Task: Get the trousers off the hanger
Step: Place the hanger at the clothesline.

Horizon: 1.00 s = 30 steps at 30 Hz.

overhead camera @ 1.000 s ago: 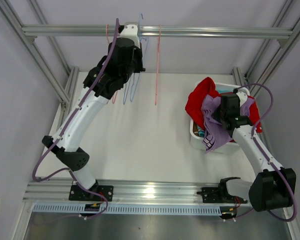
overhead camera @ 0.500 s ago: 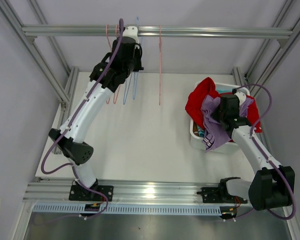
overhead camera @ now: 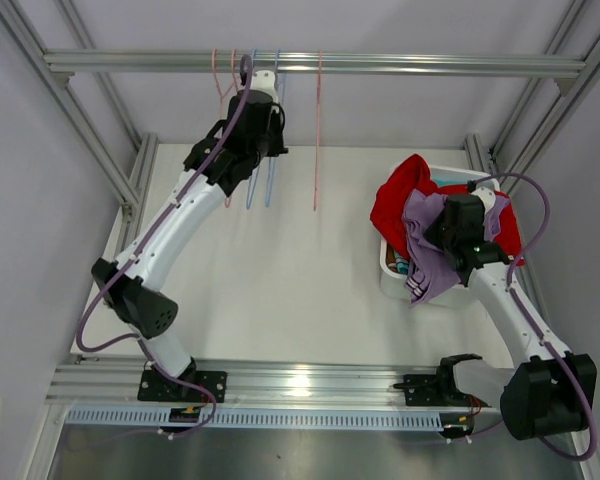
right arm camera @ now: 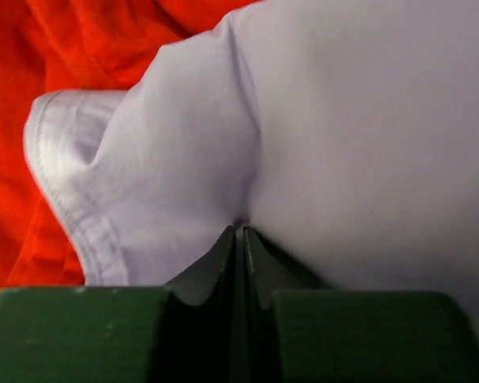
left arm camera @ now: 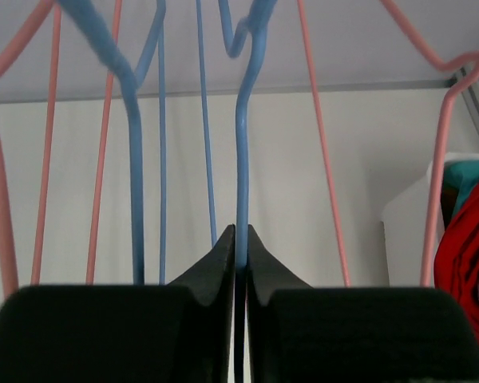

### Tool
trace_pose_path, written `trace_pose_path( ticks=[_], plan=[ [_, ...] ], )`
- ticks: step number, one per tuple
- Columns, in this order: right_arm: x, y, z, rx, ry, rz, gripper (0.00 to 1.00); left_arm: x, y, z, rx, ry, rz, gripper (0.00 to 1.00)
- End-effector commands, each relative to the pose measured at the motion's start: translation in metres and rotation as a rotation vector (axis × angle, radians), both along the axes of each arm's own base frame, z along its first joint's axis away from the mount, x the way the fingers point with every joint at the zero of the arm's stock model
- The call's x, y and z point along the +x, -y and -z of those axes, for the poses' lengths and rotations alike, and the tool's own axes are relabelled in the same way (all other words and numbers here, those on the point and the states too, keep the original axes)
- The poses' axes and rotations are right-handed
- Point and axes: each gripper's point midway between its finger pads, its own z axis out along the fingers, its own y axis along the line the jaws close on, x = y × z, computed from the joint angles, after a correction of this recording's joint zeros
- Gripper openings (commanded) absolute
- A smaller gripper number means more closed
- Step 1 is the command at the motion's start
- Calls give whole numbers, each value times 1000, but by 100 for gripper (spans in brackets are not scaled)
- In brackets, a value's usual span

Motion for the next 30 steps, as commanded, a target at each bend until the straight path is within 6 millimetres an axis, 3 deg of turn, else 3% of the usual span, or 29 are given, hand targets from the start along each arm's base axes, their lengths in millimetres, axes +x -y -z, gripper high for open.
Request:
trace_pose_path(
  ticks=[1, 2, 4, 5, 7, 14, 17, 18, 19, 24, 25, 27, 28, 29, 30],
  plan=[
    [-36, -15, 28, 25, -148, -92, 17, -24, -11, 5, -16, -51, 6, 14],
    [-37, -16, 26, 26, -146, -96, 20, -31, -14, -2, -29, -38, 10, 22],
    [-37, -19, 16, 22, -123, -105, 30, -38, -16, 5, -30, -52, 19, 31],
    [-38, -19, 14, 18, -124, -104, 32, -46, -17, -5, -44, -30, 27, 35],
    [-40, -20, 9, 12, -125, -108, 40, -53, -20, -2, -39, -36, 31, 41],
    [-41, -26, -22, -22, -92, -120, 52, -90, -22, -30, -42, 7, 87, 64],
    [-37, -27, -46, -53, -51, -125, 54, -110, -25, -57, -45, 48, 123, 70],
    [-33, -26, -64, -63, -15, -115, 55, -115, -26, -62, -38, 57, 137, 71],
    [-32, -27, -72, -72, -5, -119, 55, -125, -31, -85, -63, 102, 144, 72],
    [-28, -33, -121, -140, 63, -147, 57, -158, -61, -123, -82, 201, 140, 77],
    [-26, -36, -137, -137, 99, -156, 57, -159, -67, -116, -56, 199, 120, 80],
    [-24, -51, -150, -133, 135, -212, 57, -174, -86, -132, -75, 271, 95, 81],
    [-23, -59, -157, -130, 160, -244, 59, -172, -91, -114, -52, 245, 63, 82],
    [-19, -68, -170, -115, 205, -261, 59, -176, -97, -114, -61, 255, 48, 82],
    [-19, -84, -173, -104, 215, -305, 60, -188, -108, -124, -103, 294, 33, 82]
  ],
)
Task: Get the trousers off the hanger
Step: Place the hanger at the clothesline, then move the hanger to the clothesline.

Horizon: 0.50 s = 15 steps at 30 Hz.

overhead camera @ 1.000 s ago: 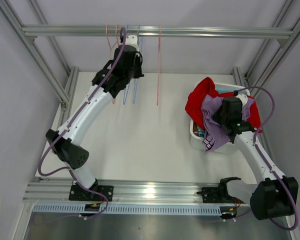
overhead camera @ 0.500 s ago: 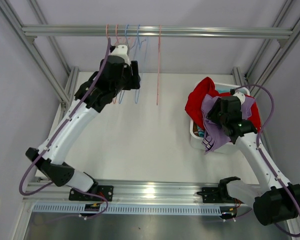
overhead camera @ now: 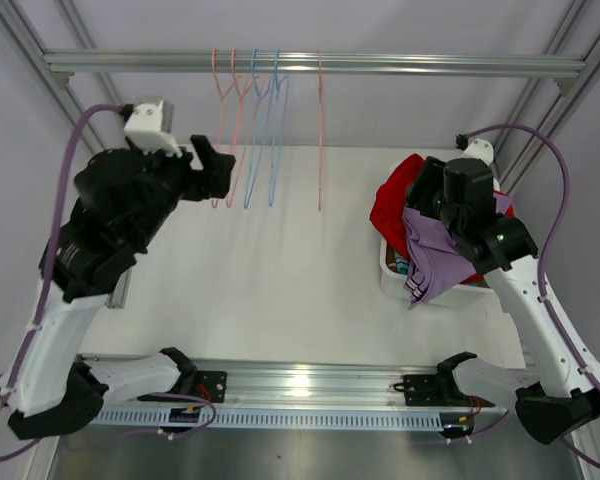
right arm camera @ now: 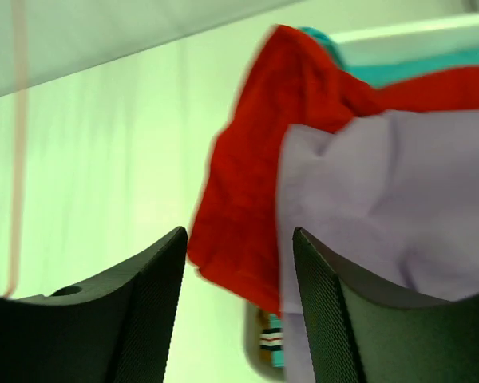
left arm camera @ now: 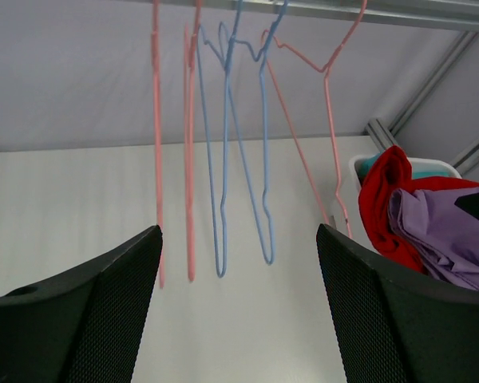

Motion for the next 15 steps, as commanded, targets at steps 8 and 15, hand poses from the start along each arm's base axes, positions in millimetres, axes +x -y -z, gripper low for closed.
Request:
trace_pose_path(
  ticks=[8, 15],
  plan=[
    [19, -101, -50, -105, 137, -224, 65, -37, -46, 69, -57, 12, -99, 82],
    [37, -155, -71, -153, 177, -271, 66, -41, -62, 123, -30, 10, -157, 82]
  ],
)
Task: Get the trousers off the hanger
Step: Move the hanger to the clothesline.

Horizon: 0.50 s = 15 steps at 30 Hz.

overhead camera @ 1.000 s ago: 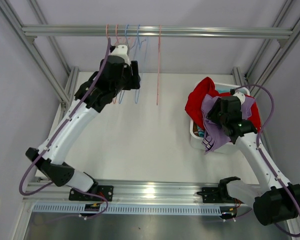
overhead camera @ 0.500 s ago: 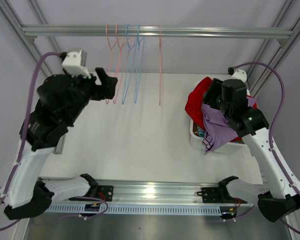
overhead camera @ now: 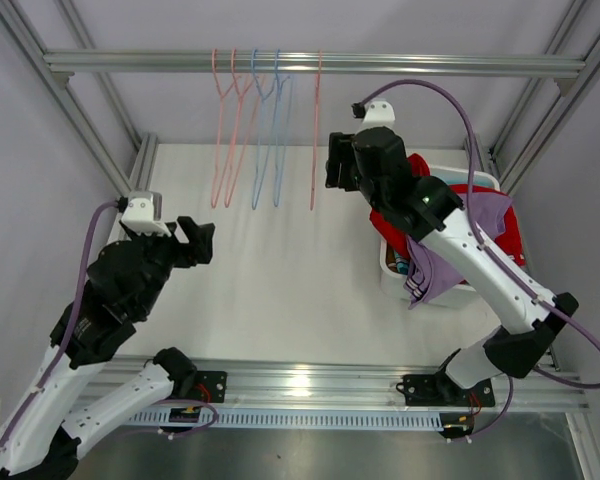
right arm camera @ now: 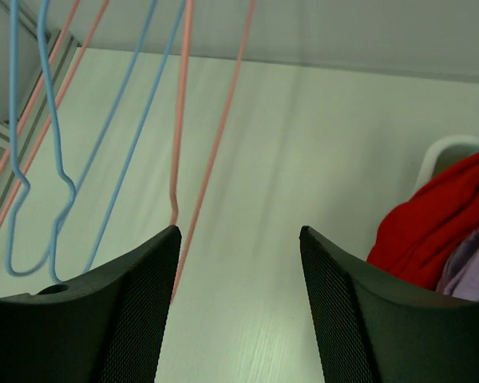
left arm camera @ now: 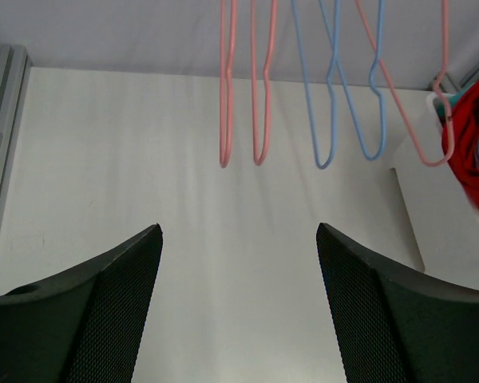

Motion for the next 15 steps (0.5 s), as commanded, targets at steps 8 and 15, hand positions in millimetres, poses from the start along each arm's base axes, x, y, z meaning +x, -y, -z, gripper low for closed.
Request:
trace_pose_path(
  ticks=[8, 15],
  plan=[
    [24, -54, -12, -40, 60, -25, 65, 6, -7, 24, -33, 49, -58, 83],
    [44, -72, 15, -99, 27, 8, 52, 1, -9, 22, -50, 70, -50, 83]
  ],
)
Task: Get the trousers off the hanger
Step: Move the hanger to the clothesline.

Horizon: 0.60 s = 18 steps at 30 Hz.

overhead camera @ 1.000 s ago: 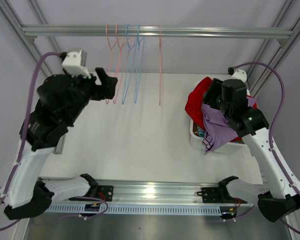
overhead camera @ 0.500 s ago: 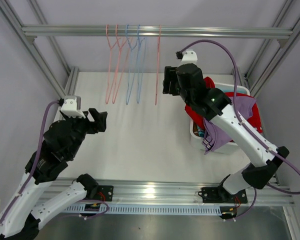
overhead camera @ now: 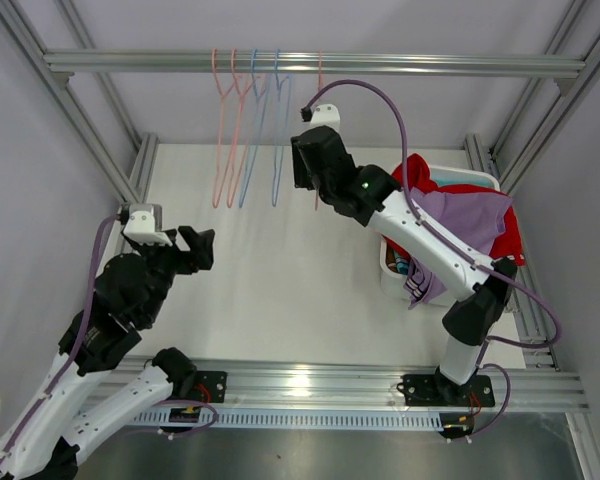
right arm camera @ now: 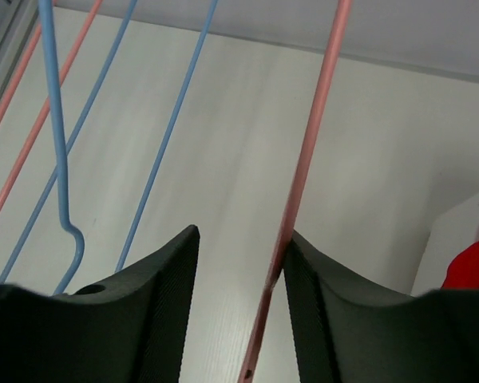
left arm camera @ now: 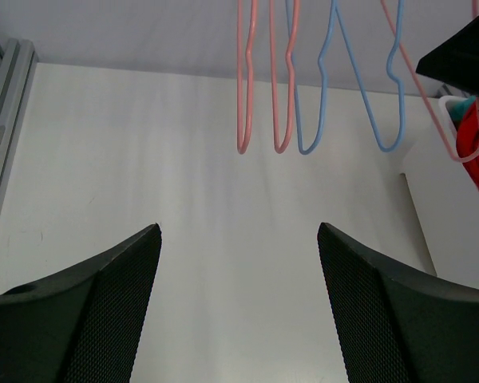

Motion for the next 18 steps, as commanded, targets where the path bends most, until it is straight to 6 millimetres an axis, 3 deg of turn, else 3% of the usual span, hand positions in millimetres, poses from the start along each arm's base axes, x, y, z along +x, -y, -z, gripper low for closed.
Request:
trace_pose_path(
  ticks=[1, 4, 9, 10, 12, 13, 15, 17, 18],
  plan=[
    [11, -1, -10, -9, 40, 49, 48, 0, -2, -11, -40, 49, -10, 84],
    [17, -1, -4, -19, 42, 79, 31, 0, 0, -11, -40, 48, -1, 84],
    [22, -8, -1, -57, 57, 87, 15, -2, 2, -13, -45, 51, 16, 84],
    [23, -10, -10, -46, 73, 92, 12, -2, 2, -11, -43, 48, 16, 84],
    [28, -17, 1, -86, 54, 90, 5, -2, 2, -12, -45, 49, 17, 84],
    [29, -20, -10, -74, 73, 93, 2, -2, 3, -11, -44, 47, 17, 84],
    [32, -31, 2, -114, 61, 77, 0, -2, 3, -12, -45, 48, 17, 84],
    [31, -42, -4, -104, 75, 64, 0, -2, 3, -12, -45, 48, 20, 84],
    [32, -47, 3, -119, 68, 58, 0, -2, 3, -12, -46, 47, 22, 84]
  ],
)
